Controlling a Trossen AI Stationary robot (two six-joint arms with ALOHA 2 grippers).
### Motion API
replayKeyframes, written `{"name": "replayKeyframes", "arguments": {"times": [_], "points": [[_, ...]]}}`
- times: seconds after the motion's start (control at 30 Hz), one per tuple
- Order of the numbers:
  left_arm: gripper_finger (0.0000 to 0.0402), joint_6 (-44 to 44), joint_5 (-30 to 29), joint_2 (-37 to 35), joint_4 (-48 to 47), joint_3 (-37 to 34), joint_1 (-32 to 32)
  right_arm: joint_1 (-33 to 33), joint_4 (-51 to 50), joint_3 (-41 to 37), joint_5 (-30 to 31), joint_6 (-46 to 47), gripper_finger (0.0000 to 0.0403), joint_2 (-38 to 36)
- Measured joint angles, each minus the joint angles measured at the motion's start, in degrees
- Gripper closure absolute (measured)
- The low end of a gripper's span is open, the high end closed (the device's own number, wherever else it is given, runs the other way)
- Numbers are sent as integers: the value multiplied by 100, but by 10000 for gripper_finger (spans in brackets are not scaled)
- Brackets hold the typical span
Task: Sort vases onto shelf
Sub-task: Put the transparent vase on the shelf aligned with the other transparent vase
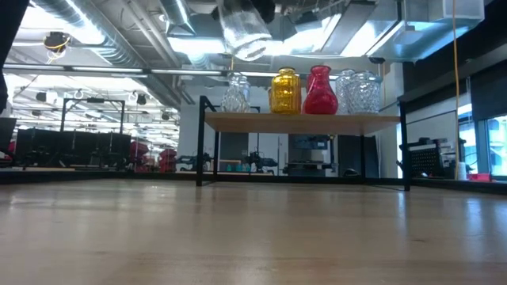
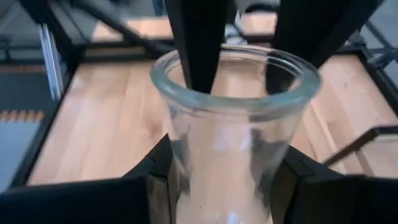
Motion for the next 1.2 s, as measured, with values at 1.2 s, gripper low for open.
{"name": "replayKeyframes", "arguments": {"times": [1.2], "points": [[239, -1142, -2732, -3201, -57, -344, 462, -58, 4413, -201, 6534, -15, 270, 1450]]}}
